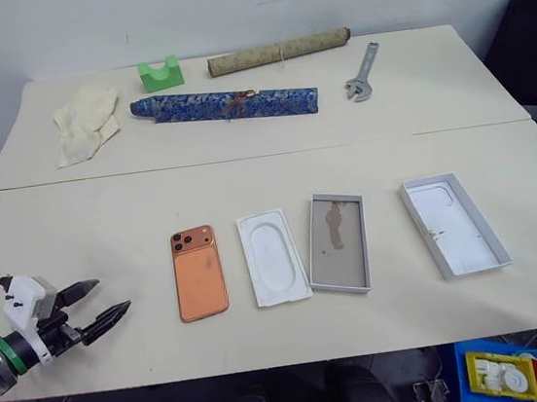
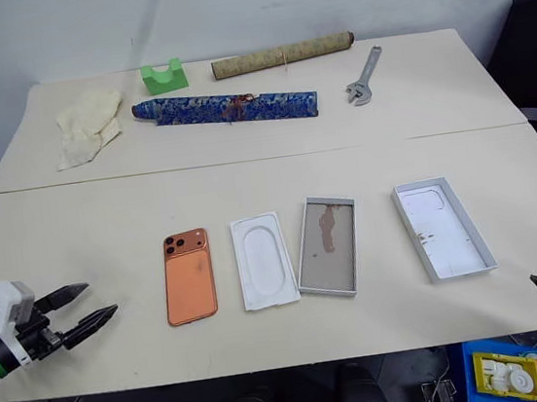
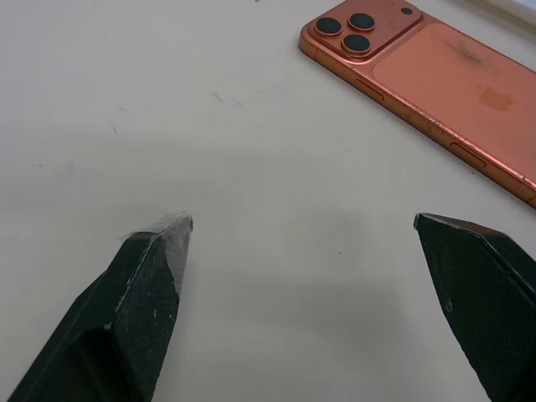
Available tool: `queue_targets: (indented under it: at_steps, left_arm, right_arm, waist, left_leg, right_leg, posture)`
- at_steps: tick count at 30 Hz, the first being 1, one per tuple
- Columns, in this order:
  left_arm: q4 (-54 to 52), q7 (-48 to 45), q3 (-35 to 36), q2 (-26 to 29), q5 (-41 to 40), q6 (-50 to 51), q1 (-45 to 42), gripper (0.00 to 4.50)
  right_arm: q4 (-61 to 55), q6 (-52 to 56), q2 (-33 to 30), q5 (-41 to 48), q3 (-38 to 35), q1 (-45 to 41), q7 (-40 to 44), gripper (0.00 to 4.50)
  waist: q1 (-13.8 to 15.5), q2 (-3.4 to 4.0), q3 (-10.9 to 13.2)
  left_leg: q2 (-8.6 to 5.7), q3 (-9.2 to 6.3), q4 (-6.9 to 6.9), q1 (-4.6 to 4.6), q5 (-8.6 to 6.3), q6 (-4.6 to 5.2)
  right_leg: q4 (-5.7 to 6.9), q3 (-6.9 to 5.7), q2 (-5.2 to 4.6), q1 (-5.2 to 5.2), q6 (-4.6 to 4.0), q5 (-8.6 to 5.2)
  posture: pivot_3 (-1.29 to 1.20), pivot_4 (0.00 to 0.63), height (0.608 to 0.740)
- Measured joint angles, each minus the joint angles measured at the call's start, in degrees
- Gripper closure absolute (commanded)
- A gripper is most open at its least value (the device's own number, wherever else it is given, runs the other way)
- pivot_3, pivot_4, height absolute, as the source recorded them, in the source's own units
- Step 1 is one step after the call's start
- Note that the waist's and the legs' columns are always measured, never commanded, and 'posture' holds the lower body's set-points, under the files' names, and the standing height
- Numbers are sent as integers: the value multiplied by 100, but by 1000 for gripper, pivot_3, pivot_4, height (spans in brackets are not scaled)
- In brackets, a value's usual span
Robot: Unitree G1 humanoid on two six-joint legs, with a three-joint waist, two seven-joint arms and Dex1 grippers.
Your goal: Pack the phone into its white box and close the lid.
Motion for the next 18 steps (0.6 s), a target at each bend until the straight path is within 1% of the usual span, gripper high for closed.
queue_targets:
  at_steps: [18]
  left_arm:
    - [-225,200,-36,-52,1,271,82,17]
  right_arm:
    - [-4,-15,1,-94,4,-27,-19,0]
  waist:
    - [1,0,0]
  left_leg:
    - [-1,0,3,0,0,0]
  right_leg:
    - [4,0,0,0,0,0]
  posture:
    - [0,150,740]
